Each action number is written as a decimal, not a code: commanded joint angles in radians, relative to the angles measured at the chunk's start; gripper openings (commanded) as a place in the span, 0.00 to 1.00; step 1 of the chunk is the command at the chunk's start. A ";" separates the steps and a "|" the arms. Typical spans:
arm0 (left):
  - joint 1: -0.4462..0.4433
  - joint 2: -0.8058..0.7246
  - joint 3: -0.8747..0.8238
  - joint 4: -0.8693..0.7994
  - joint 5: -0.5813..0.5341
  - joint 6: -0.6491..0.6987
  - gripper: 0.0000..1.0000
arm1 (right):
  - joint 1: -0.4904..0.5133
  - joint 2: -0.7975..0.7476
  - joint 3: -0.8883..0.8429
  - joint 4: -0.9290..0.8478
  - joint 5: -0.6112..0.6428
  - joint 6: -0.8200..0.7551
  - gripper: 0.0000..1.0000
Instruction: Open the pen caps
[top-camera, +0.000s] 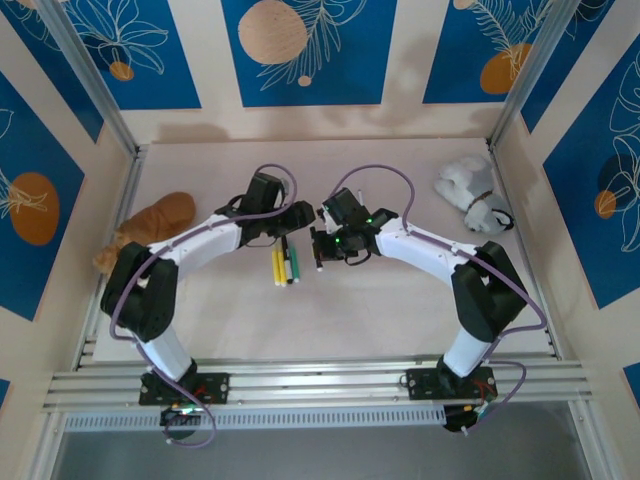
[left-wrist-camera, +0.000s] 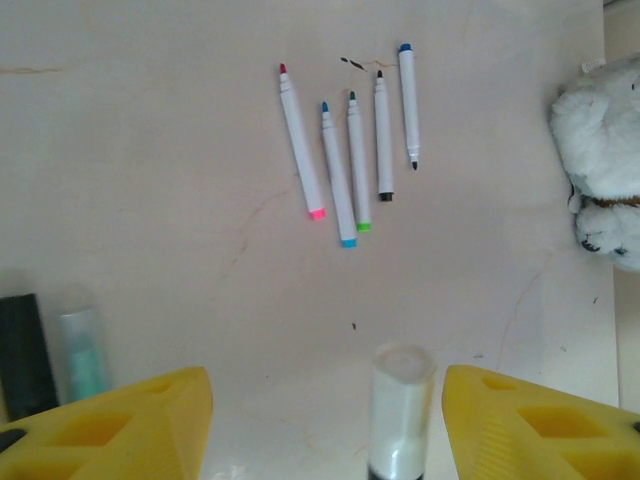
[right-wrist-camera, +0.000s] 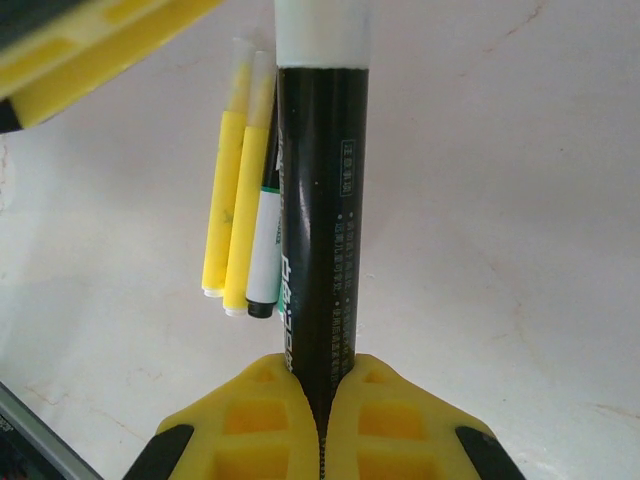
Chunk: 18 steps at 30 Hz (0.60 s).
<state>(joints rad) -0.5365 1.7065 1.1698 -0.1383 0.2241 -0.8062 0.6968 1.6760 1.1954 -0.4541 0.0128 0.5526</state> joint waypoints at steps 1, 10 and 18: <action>-0.021 0.025 0.044 0.028 0.027 -0.025 0.61 | -0.002 -0.014 0.035 0.023 -0.042 0.008 0.00; -0.028 0.074 0.077 0.043 0.036 -0.044 0.33 | 0.007 -0.032 0.045 0.037 -0.080 -0.003 0.00; -0.020 0.098 0.098 0.028 0.027 -0.044 0.00 | 0.016 -0.090 -0.062 0.046 -0.130 0.007 0.00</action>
<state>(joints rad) -0.5571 1.7802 1.2343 -0.1181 0.2630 -0.8391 0.6987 1.6417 1.1770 -0.3927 -0.0406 0.5533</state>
